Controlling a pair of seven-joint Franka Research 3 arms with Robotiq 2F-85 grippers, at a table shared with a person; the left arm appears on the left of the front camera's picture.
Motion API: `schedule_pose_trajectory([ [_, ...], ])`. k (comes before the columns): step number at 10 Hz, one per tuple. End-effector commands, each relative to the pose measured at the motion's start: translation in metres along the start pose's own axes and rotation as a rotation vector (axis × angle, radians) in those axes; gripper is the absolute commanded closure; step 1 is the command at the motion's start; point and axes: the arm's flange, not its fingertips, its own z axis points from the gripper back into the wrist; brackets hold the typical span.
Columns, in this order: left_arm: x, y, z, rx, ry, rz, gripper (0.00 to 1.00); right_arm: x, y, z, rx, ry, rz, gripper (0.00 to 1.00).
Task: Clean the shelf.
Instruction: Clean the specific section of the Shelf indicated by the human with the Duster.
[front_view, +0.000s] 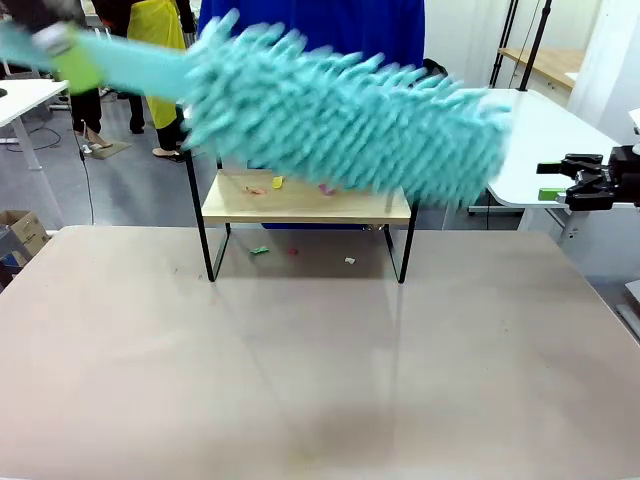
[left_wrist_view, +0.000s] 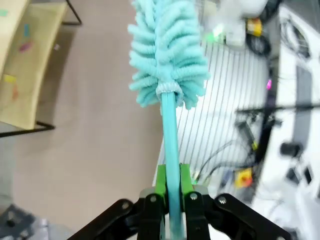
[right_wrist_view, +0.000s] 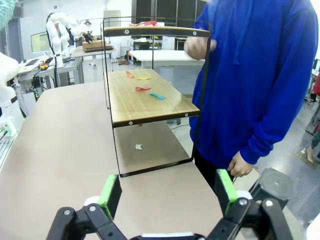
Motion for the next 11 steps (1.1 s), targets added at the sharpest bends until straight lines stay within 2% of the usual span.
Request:
schedule_pose_trajectory([
  [1,0.039,-0.010,-0.016,0.122,-0.131,0.227,0.87,0.003,0.001,-0.001,0.003,-0.001,0.006,0.00],
  [3,0.084,-0.018,-0.037,0.230,-0.224,0.372,0.87,0.003,0.001,-0.001,0.003,-0.001,0.006,0.00],
  [4,0.102,-0.017,-0.044,0.344,-0.236,0.396,0.87,0.003,0.001,-0.001,0.003,-0.001,0.006,0.00],
  [5,0.112,-0.013,-0.052,0.318,-0.153,0.300,0.87,0.003,0.001,-0.001,0.003,-0.001,0.006,0.00],
  [6,0.094,-0.019,-0.033,0.207,-0.252,0.356,0.87,0.003,0.001,-0.001,0.003,-0.001,0.006,0.00],
  [8,0.094,-0.019,-0.033,0.207,-0.252,0.356,0.87,0.003,0.001,-0.001,0.003,-0.001,0.006,0.00],
  [9,0.109,-0.015,-0.048,0.250,-0.232,0.335,0.87,0.003,0.001,-0.001,0.003,-0.001,0.006,0.00],
  [10,0.121,-0.045,-0.047,0.369,-0.228,0.469,0.87,0.003,0.001,-0.001,0.003,-0.001,0.006,0.00],
  [11,0.143,-0.069,-0.049,0.434,-0.283,0.509,0.87,0.003,0.001,-0.001,0.003,-0.001,0.006,0.00],
])
